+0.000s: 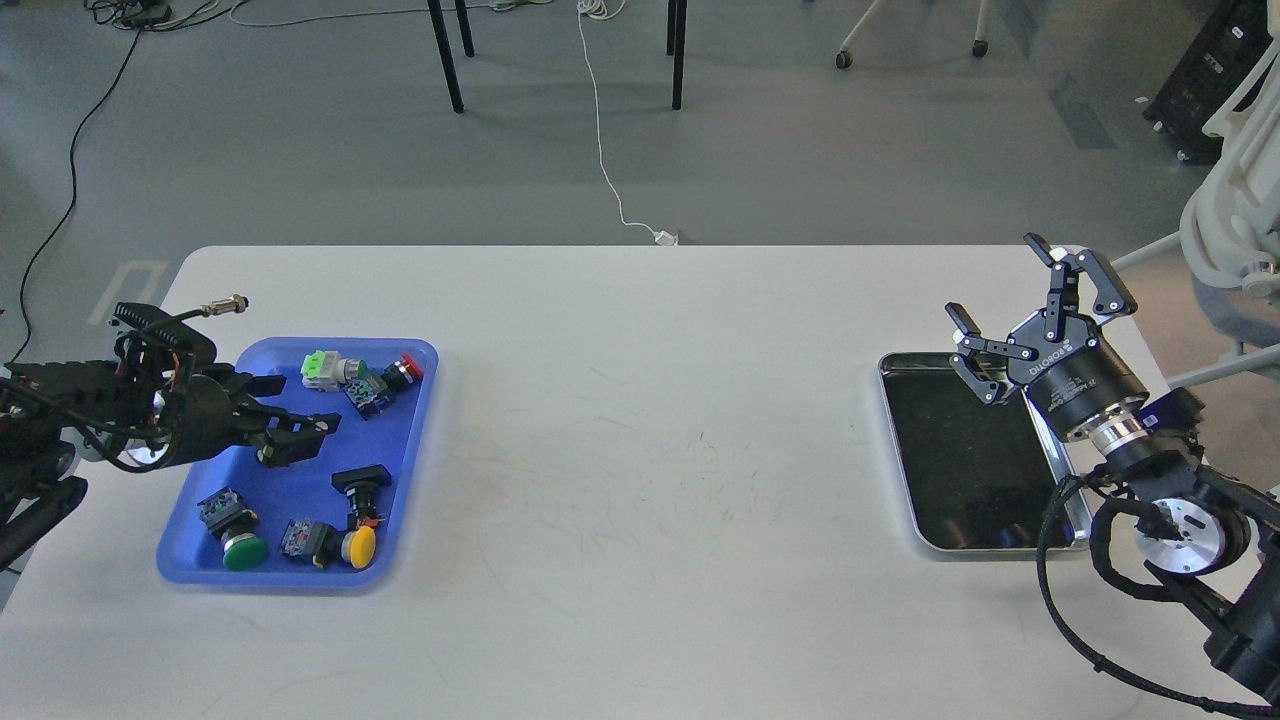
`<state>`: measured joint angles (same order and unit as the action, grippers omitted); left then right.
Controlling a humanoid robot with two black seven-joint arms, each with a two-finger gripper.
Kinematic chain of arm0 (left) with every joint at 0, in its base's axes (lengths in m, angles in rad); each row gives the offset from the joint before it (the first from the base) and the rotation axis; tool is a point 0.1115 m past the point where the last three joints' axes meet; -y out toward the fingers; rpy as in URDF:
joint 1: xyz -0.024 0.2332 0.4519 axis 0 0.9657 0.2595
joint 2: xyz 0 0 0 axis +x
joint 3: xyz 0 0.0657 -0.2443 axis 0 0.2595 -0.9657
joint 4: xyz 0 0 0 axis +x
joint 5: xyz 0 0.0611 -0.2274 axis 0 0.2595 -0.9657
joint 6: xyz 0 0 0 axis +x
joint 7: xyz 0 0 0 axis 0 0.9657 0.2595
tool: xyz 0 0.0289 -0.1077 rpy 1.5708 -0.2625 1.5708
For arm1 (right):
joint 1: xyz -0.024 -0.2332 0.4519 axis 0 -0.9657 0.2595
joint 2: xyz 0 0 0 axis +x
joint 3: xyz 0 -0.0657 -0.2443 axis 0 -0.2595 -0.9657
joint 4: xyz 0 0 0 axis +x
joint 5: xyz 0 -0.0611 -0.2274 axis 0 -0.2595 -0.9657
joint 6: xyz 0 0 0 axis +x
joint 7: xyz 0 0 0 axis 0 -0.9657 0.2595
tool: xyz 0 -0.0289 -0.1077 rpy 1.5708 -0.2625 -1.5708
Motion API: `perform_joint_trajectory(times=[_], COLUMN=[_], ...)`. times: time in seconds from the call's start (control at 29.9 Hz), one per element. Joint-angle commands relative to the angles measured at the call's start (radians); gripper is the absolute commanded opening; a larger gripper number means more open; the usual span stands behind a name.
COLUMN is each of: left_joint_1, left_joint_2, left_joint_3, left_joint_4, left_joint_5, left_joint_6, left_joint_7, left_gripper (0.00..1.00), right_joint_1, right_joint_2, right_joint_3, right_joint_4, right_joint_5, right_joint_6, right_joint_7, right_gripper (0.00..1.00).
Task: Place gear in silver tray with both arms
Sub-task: 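Grasp a small black gear in the blue tray with the left gripper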
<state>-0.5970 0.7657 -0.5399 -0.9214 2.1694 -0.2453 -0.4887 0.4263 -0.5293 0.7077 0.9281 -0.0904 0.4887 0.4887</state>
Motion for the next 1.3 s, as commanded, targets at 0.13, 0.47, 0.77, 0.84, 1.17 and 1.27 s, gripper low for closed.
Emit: perform_joint_trajectory(times=[0.13, 0.47, 0.77, 0.84, 1.17, 1.27], left_joint_1=[-0.004, -0.001, -0.001, -0.001, -0.004, -0.018], left_joint_2=[-0.032, -0.077, -0.075, -0.075, -0.069, -0.022], left_joint_3=[0.029, 0.035, 0.035, 0.035, 0.035, 0.035], left_joint_4=[0.061, 0.128, 0.130, 0.130, 0.115, 0.061], left_joint_5=[-0.003, -0.006, -0.008, -0.008, -0.003, -0.002], left_joint_6=[0.008, 0.040, 0.040, 0.040, 0.038, 0.029], left_joint_7=[0.000, 0.000, 0.000, 0.000, 0.000, 0.000], left_gripper=[0.77, 0.68, 0.29, 0.24, 0.18, 0.18], right_joint_1=[-0.006, -0.009, -0.015, -0.015, -0.015, -0.015], right_joint_2=[0.002, 0.000, 0.002, 0.002, 0.002, 0.000], right_joint_3=[0.001, 0.003, 0.007, 0.018, 0.022, 0.024], right_joint_4=[0.000, 0.000, 0.000, 0.000, 0.000, 0.000], right_joint_5=[0.000, 0.000, 0.000, 0.000, 0.000, 0.000], right_joint_6=[0.000, 0.000, 0.000, 0.000, 0.000, 0.000], right_joint_7=[0.000, 0.000, 0.000, 0.000, 0.000, 0.000], right_gripper=[1.00, 0.99, 1.00, 1.00, 1.00, 1.00])
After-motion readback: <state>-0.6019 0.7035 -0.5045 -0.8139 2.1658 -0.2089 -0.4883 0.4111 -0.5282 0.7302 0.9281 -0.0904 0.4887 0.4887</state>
